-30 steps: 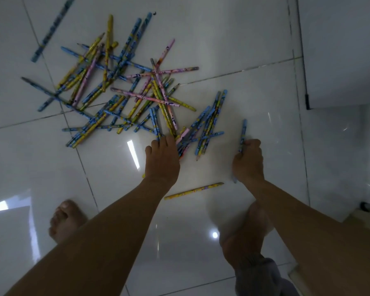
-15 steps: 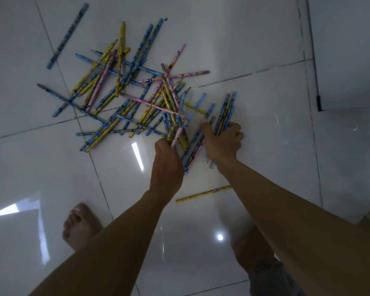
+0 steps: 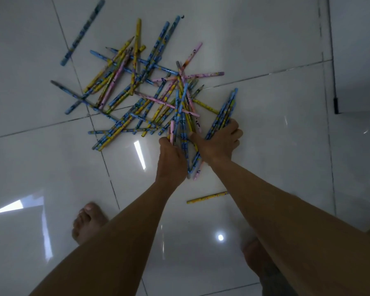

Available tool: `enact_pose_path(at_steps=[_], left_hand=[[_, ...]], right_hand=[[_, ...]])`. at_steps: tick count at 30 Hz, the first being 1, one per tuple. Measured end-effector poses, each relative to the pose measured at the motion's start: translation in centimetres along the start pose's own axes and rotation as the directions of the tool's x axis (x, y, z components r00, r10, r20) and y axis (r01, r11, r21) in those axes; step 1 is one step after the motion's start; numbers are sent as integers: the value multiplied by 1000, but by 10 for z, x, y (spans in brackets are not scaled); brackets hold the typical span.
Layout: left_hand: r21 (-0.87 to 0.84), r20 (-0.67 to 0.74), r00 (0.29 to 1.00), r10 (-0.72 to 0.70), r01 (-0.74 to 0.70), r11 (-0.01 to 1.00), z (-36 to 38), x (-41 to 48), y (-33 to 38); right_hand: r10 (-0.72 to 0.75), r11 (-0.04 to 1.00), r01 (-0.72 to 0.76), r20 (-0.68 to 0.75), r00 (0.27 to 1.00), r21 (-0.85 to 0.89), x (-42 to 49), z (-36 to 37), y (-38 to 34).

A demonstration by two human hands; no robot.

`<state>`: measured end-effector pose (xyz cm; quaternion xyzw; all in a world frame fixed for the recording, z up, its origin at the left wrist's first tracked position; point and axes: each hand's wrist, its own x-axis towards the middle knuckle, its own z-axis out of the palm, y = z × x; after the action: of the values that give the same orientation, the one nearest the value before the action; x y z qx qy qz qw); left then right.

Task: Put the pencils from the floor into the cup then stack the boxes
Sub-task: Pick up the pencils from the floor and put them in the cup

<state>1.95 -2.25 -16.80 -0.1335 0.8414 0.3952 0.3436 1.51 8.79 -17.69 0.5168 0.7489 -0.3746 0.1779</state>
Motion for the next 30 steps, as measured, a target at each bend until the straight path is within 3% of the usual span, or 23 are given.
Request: enact_pose_path(at_steps=[3, 10, 21, 23, 27, 30], left_hand=[[-55, 19, 1000, 1, 0, 998, 0, -1, 2], [-146, 113, 989, 96, -79, 986, 0, -1, 6], [-186, 130, 991, 22, 3, 983, -4, -8, 17], [-184, 119, 993, -12, 34, 982, -6, -9, 19], [-192, 95, 995, -25, 43, 980, -15, -17, 25], [-179, 83, 996, -44, 58, 982, -24, -25, 33]], right_hand=[[-34, 999, 34, -2, 999, 15, -2, 1, 0], [-212, 960, 209, 2, 977, -187, -4, 0, 5], [-199, 944, 212, 77, 977, -253, -6, -1, -2], [-180, 957, 196, 95, 979, -212, -6, -3, -3], [-115, 993, 111, 168, 979, 29, -11, -13, -6], [-222, 973, 203, 220, 950, 108, -24, -30, -11]])
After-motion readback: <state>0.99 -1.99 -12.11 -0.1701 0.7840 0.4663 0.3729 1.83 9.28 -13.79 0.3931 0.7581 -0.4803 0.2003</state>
